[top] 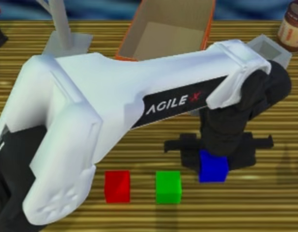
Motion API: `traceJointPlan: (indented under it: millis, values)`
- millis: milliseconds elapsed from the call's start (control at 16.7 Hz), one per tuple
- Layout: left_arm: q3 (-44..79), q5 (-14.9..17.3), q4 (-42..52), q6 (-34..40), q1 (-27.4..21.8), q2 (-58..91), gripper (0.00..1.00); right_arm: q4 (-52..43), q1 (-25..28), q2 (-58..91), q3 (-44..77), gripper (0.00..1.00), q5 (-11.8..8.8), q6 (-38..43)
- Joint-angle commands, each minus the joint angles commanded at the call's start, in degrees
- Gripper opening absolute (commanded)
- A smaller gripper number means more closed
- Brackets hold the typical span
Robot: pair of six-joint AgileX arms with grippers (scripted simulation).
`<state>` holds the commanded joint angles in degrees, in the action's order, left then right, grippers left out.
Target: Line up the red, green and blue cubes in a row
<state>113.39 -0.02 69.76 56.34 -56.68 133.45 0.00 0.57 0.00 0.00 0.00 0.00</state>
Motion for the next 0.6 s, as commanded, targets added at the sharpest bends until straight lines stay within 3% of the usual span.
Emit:
traceJointPlan:
  millis: [240, 540, 600]
  values:
    - [-6.2, 0.0, -7.5, -0.1, -0.2, 1.1, 0.00, 0.0, 0.0, 0.0, 0.0, 1.00, 0.0, 0.0]
    - [-6.9, 0.0, -8.2, -0.1, -0.3, 1.2, 0.00, 0.0, 0.0, 0.0, 0.0, 1.00, 0.0, 0.0]
    - [-6.9, 0.0, -8.2, -0.1, -0.3, 1.2, 0.08, 0.0, 0.0, 0.0, 0.0, 1.00, 0.0, 0.0]
